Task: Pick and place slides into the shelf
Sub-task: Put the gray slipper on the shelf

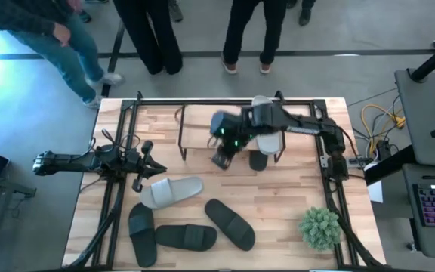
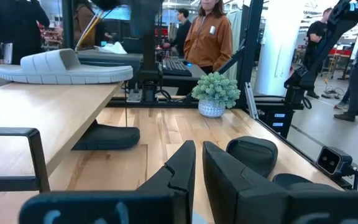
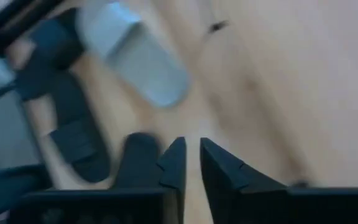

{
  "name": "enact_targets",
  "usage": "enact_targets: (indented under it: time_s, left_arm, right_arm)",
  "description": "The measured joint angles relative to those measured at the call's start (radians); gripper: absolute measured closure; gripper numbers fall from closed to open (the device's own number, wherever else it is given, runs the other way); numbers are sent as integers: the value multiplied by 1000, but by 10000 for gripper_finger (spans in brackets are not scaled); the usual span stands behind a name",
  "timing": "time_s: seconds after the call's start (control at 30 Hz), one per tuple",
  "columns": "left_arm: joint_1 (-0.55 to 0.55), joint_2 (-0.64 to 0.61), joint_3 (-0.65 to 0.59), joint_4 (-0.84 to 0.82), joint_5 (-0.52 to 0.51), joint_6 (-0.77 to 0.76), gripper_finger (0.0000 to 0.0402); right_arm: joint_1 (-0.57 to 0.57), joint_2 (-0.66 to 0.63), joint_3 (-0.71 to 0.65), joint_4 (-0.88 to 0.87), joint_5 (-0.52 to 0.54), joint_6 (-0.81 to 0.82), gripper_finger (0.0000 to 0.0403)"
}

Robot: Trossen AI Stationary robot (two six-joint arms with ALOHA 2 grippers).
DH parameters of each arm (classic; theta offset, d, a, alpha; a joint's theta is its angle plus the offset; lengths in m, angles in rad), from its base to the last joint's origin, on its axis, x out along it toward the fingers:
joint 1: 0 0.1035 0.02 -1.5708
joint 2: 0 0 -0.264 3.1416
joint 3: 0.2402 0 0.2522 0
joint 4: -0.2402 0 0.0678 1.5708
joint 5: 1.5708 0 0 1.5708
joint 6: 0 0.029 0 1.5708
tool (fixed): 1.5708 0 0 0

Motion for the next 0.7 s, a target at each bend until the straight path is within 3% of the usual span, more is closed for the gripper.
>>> enact_targets:
  time_s: [0.2, 0.37, 0.43, 0.6, 0.7]
  left_arm:
    - [0, 0, 0, -1, -2, 0, 384]
    - [-1, 0, 0, 8, -79, -4, 384]
    - [-1, 0, 0, 43, -65, -127, 384]
    - [0, -2, 0, 187, -47, -618, 384]
    - [0, -2, 0, 282, -86, -670, 384]
  right_arm:
    - [92, 0, 32, 29, 15, 158, 274]
    - [155, 0, 42, 69, 35, 260, 223]
    - [176, 0, 42, 68, 80, 309, 214]
    - [219, 0, 41, 70, 170, 407, 210]
    - [235, 0, 39, 70, 205, 458, 213]
